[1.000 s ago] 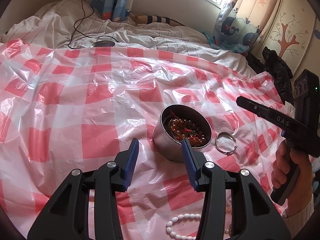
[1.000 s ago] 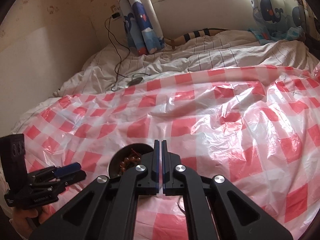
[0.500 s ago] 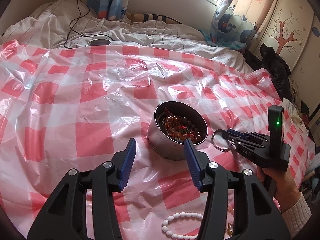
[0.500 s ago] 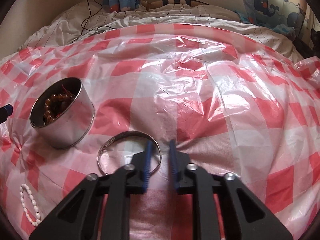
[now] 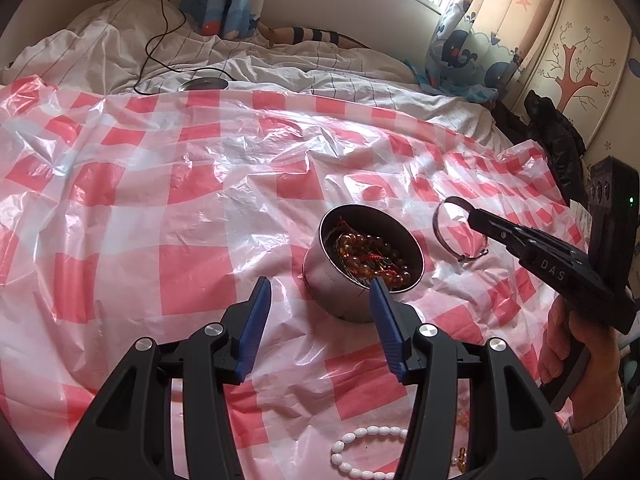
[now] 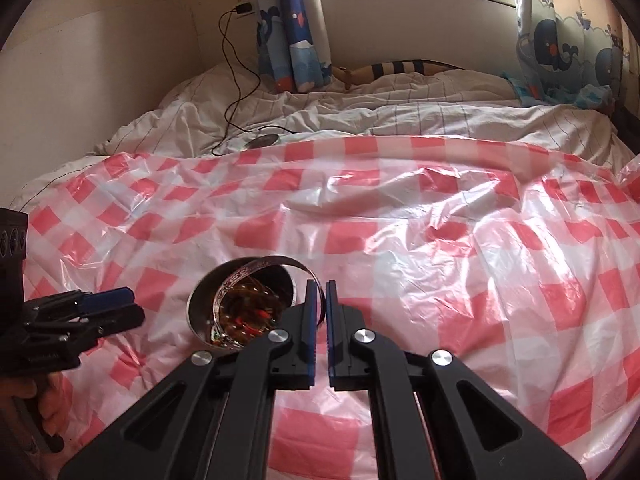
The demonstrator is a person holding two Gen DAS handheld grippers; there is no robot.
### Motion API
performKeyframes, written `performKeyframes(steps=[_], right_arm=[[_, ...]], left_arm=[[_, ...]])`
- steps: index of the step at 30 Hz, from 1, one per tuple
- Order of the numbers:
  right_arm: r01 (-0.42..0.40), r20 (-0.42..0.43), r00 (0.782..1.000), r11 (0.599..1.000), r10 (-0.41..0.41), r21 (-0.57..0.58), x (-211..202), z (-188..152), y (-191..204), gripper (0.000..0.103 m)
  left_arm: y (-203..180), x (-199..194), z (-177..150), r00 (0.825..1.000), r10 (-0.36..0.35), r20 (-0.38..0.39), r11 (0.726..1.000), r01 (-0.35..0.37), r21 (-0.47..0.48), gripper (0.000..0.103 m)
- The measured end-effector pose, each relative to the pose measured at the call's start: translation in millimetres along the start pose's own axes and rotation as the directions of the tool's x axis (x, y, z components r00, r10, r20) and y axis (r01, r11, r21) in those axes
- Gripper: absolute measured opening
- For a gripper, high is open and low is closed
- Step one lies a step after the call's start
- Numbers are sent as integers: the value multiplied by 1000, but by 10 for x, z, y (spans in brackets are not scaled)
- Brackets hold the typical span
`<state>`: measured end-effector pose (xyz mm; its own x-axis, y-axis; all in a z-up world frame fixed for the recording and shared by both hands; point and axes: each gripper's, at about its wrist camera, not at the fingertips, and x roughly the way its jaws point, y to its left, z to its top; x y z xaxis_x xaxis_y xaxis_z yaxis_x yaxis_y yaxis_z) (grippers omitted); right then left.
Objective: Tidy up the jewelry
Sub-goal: 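Carry the silver bangle into the silver tin and open the right gripper, then move the left gripper to the white oval bead bracelet while the right gripper reaches the pink beads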
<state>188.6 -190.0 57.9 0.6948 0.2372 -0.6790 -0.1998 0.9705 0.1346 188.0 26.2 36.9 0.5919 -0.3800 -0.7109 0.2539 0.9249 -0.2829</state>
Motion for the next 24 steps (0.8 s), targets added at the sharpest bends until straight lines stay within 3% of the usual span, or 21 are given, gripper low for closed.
performKeyframes(steps=[8,9,10,13,17,21,24], right_arm=[[5,-115,993,997,-14,-82,613,27,376,6],[14,-140,990,996,-26,-84,691,7,384,7],[28,-149,988,996,-40,-81,717,-18,374,20],[48,-68,996,996,-54,-75,467,-33,343,31],[33,16,999,998,-32,-62,-163,-148,251,39],[-48,-17,999,996,47,-78,-692,-681,215,41],[-77,-32,997,993,74,-93,-938,-1113,197,41]], left_arm=[[32,-10,10,1000,17,5,1000,-17,5,51],[40,-16,15,1000,18,6,1000,-18,5,51],[45,-23,21,1000,19,7,1000,-19,4,51],[54,-59,39,1000,23,14,1000,-23,8,52],[3,-105,42,1000,24,7,999,-24,44,53],[-191,-149,-42,999,30,-38,984,-23,176,53],[-306,-283,-318,999,4,-54,970,9,242,54]])
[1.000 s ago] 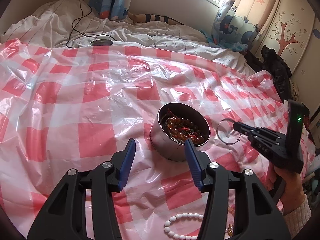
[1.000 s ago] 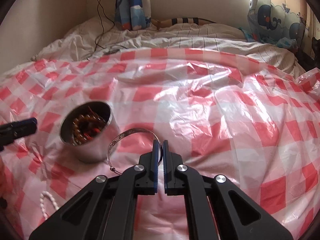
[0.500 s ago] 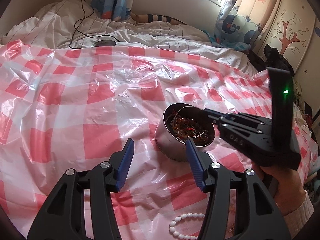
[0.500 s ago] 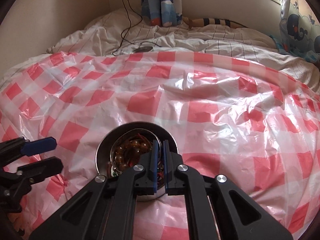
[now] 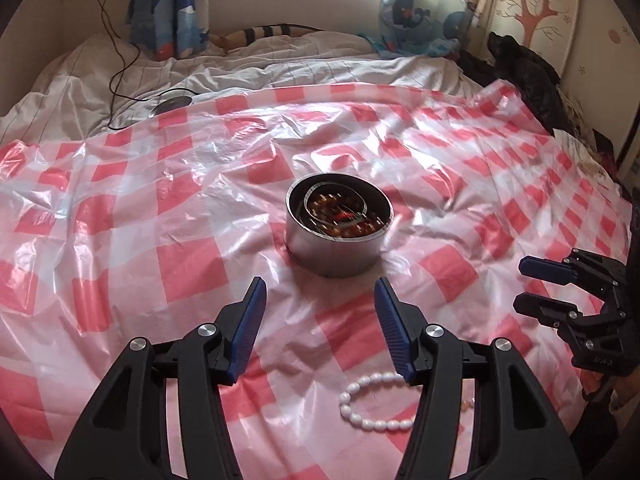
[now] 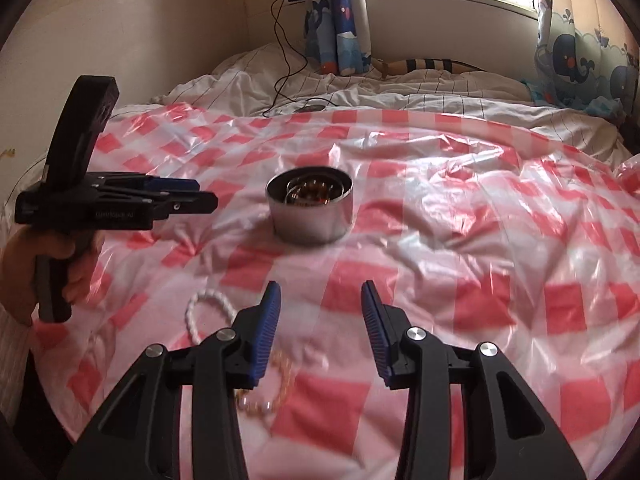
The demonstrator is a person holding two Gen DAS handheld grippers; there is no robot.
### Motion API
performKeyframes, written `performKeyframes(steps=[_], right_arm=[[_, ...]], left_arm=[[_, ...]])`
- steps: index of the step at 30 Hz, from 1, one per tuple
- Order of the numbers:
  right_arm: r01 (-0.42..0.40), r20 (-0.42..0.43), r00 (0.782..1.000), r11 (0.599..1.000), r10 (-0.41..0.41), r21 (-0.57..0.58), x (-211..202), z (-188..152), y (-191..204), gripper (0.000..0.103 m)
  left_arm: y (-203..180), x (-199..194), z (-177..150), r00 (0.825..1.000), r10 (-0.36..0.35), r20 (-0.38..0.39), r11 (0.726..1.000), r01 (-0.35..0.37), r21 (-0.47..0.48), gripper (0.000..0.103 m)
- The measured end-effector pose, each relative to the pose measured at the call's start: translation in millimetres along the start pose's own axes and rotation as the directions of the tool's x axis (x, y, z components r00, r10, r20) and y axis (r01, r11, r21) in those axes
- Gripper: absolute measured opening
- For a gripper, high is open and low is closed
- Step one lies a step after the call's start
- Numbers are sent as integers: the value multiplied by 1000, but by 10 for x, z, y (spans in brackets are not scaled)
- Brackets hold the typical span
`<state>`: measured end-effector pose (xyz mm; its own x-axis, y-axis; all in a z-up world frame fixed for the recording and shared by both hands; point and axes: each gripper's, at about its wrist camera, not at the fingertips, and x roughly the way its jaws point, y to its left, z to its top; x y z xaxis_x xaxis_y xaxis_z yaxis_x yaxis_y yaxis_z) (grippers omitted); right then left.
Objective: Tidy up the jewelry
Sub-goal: 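Move the left gripper to the white oval bead bracelet while the right gripper reaches the pink beads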
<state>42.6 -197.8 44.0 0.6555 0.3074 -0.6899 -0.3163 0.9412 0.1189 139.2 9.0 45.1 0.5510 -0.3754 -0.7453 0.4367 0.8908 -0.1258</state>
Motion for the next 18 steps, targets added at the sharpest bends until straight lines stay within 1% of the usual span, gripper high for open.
performKeyframes(steps=[1,2,3,5,7,8,9,14,16,18], right_arm=[[-12,-19,1000,1000,12,17,-9,-99,-7,41],[-11,-48,999,999,13,38,12,-169,-24,41],[-6,-69,998,999,9,53,48,-200,-28,41],[-23,-73,997,999,25,34,86,-201,25,41],[-37,-79,996,999,38,5,131,-197,115,41],[-40,-92,995,999,39,-8,162,-215,153,41],[-35,-107,994,999,32,-26,197,-236,196,41],[-30,-155,988,995,16,-91,344,-319,332,39],[-19,-187,982,995,1,-94,436,-348,334,30],[-7,-215,977,995,-14,-96,507,-370,324,23]], left_arm=[[-39,-15,-123,1000,-23,-12,1000,24,3,54],[-76,-19,-240,999,-31,-24,1000,31,6,54],[-118,-10,-340,999,-24,-41,1000,24,12,54],[-211,24,-460,997,-18,-77,999,21,38,54],[-303,36,-491,997,-8,-75,997,13,73,54],[-328,36,-503,997,-21,-69,997,26,79,54],[-332,59,-517,997,-33,-74,996,39,77,54],[-397,225,-597,992,-19,-125,992,34,119,54],[-406,290,-629,989,-15,-148,991,34,127,54],[-401,329,-657,987,-11,-163,991,32,126,53]])
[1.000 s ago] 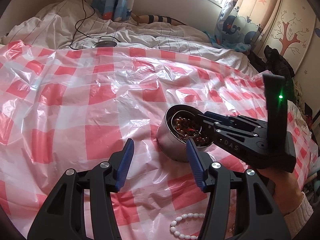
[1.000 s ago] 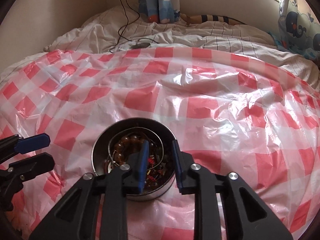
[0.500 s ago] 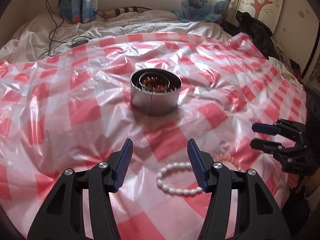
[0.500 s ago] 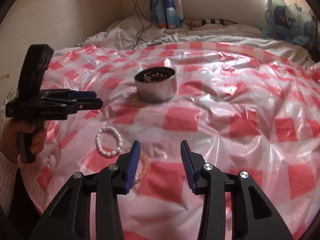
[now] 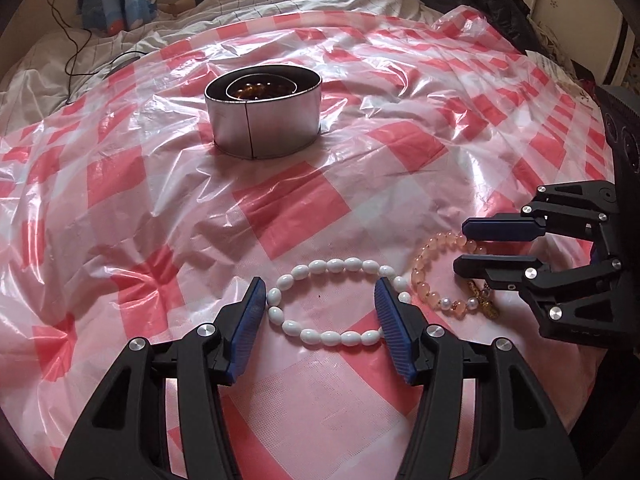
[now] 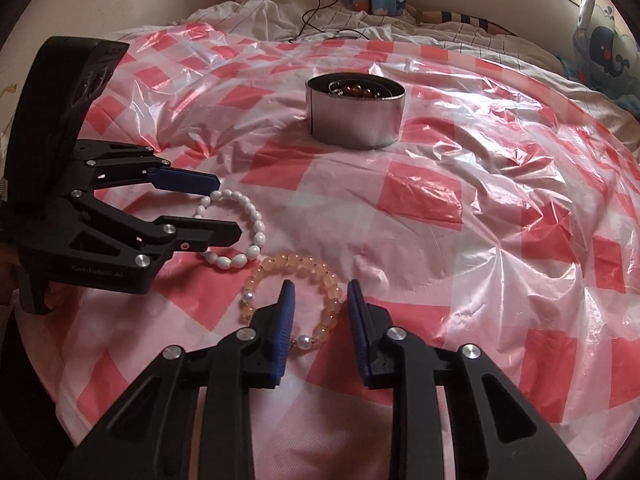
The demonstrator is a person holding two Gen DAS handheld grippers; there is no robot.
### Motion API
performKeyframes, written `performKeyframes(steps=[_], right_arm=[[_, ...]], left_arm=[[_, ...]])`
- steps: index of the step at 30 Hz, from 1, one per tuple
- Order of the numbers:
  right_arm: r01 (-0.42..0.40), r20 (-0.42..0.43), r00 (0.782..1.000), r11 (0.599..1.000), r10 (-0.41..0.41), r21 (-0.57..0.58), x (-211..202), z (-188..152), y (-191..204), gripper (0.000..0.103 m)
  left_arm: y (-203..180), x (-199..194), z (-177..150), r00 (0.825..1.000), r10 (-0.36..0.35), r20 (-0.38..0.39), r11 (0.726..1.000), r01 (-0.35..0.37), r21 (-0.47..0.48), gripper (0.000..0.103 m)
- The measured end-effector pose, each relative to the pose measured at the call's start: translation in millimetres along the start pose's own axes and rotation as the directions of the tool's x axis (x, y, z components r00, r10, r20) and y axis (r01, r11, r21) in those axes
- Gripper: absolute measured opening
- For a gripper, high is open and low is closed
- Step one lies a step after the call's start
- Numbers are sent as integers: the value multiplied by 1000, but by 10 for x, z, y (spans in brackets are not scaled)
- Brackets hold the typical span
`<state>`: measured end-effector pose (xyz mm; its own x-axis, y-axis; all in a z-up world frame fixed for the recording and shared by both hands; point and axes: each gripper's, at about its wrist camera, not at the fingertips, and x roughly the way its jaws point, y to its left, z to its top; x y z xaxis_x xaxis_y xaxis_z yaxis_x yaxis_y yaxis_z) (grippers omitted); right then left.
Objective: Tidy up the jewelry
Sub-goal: 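Move the left gripper to the white oval bead bracelet while the right gripper reaches the pink beads, then close the left gripper on the white bead bracelet while the right gripper grasps the pink bead bracelet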
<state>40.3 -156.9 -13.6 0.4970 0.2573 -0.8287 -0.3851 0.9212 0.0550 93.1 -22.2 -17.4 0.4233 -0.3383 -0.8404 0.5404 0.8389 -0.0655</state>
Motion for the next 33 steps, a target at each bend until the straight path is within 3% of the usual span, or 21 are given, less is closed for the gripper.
performKeyframes(steps=[2,4,6,7,15,20,22,23,30,32,33], right_arm=[[7,-10,1000,1000,-7,2,27,-7,-12,18],[15,-12,1000,1000,-14,9,27,-14,-30,9],[19,-1,1000,1000,-19,6,7,-12,-32,8],[25,5,1000,1000,-25,2,-3,-11,-25,8],[58,128,990,998,-60,13,-189,81,-43,8],[58,98,993,997,-64,56,-122,114,-153,10],[54,93,994,996,-60,68,-119,97,-176,39],[54,96,994,996,-60,70,-123,94,-173,41],[63,29,997,997,-65,41,32,63,-125,41],[73,17,997,997,-74,27,64,56,-102,35],[73,14,997,997,-73,17,71,51,-87,27]], left_arm=[[5,9,-10,1000,-7,6,1000,7,-5,51],[15,23,-13,1000,-14,2,1000,14,-8,34],[34,19,-20,1000,-22,0,1000,22,-16,11],[36,15,-22,1000,-27,-2,1000,27,-14,7],[118,-214,11,995,-49,87,997,54,-56,6],[182,-54,0,1000,-18,24,997,20,-75,7],[170,-2,-8,1000,-18,2,998,18,-68,7],[162,1,-11,1000,-16,1,998,17,-64,7],[200,53,-21,999,-34,-11,995,33,-94,14],[174,67,-22,999,-47,-15,995,46,-88,20],[150,72,-26,999,-46,-16,996,45,-79,23]])
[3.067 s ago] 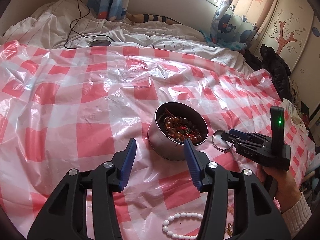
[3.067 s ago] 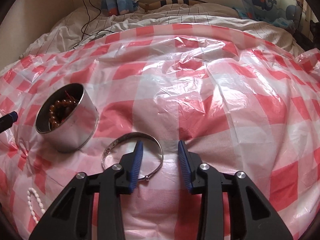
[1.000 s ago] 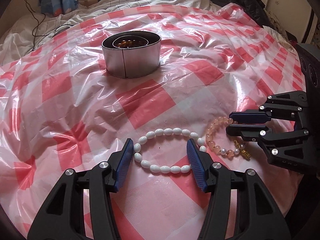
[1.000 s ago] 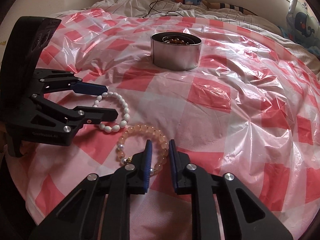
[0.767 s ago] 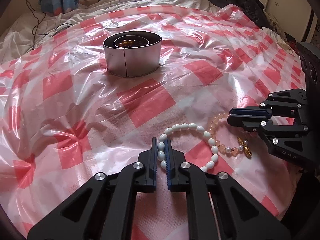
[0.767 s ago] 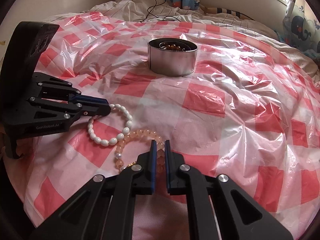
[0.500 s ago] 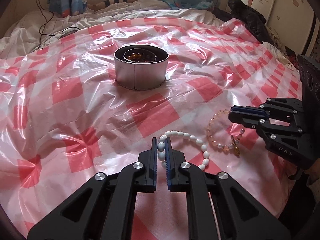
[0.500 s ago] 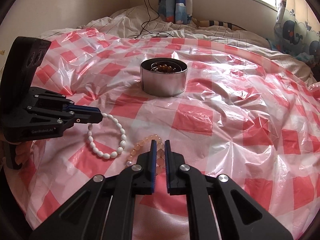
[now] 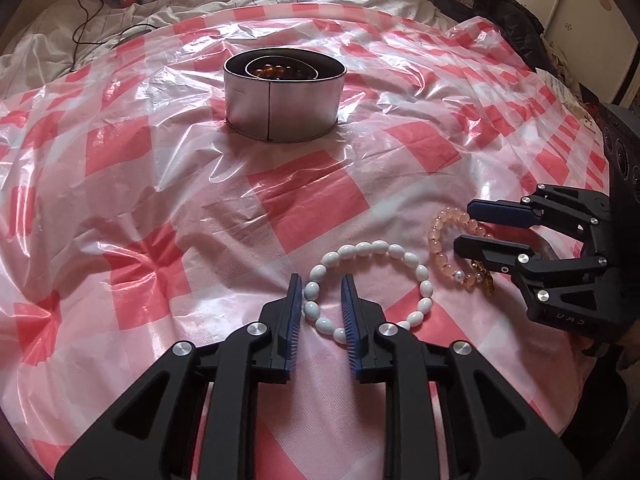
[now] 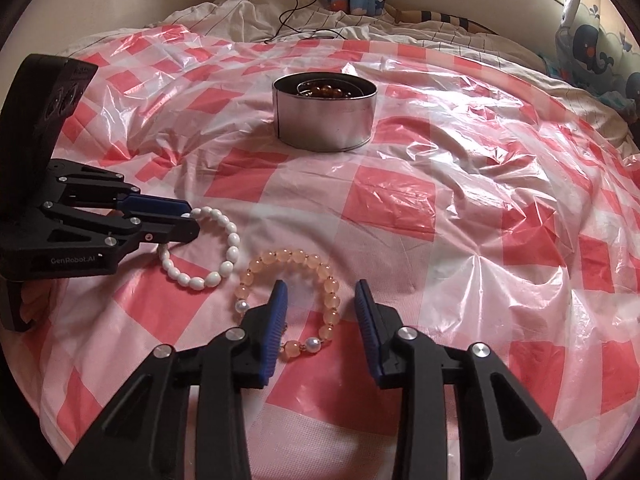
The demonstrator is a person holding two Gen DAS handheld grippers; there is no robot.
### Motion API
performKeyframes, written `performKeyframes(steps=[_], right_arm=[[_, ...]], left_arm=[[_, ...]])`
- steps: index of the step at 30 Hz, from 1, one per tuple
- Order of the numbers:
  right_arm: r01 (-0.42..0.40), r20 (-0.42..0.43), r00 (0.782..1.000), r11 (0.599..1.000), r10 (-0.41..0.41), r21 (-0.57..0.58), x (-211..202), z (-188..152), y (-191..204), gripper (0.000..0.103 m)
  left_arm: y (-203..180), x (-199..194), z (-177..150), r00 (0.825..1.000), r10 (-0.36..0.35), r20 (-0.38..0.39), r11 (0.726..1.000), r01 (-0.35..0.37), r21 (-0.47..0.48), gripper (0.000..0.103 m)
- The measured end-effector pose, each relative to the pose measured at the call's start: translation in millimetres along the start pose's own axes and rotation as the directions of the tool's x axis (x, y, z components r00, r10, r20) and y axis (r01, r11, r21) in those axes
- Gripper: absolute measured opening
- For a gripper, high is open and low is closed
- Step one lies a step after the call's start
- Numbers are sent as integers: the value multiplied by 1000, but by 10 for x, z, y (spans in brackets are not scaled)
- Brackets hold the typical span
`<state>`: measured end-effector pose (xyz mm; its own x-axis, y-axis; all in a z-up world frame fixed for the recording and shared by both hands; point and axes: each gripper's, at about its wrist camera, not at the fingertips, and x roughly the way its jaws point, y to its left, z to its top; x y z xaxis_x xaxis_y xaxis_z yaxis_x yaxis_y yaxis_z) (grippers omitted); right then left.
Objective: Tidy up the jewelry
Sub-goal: 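Close the left gripper on the white bead bracelet while the right gripper grasps the pink bead bracelet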
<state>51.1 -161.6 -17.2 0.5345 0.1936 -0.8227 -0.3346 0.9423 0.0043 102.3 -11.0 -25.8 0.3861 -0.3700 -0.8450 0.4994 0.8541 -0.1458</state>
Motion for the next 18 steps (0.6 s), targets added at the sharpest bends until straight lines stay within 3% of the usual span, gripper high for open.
performKeyframes(steps=[1,2,4,8,13,18], right_arm=[[3,-2,1000,1000,-3,-10,2,-5,16,14],[6,-3,1000,1000,-6,-21,2,-11,33,8],[8,8,1000,999,-8,-35,-20,-17,59,8],[-14,63,998,1000,14,-6,-123,17,16,8],[-109,175,980,992,97,60,-334,87,-105,8],[-165,237,961,983,142,82,-445,137,-139,8]], left_arm=[[-27,3,-4,1000,13,1,1000,-13,11,23],[-51,-1,-10,1000,25,4,999,-25,21,22],[-81,-18,-6,999,31,11,999,-31,37,7],[-101,-174,50,997,26,71,999,-28,38,6],[-28,-387,134,989,-24,145,1000,26,-12,6],[-27,-413,171,987,-28,161,999,33,-26,6]])
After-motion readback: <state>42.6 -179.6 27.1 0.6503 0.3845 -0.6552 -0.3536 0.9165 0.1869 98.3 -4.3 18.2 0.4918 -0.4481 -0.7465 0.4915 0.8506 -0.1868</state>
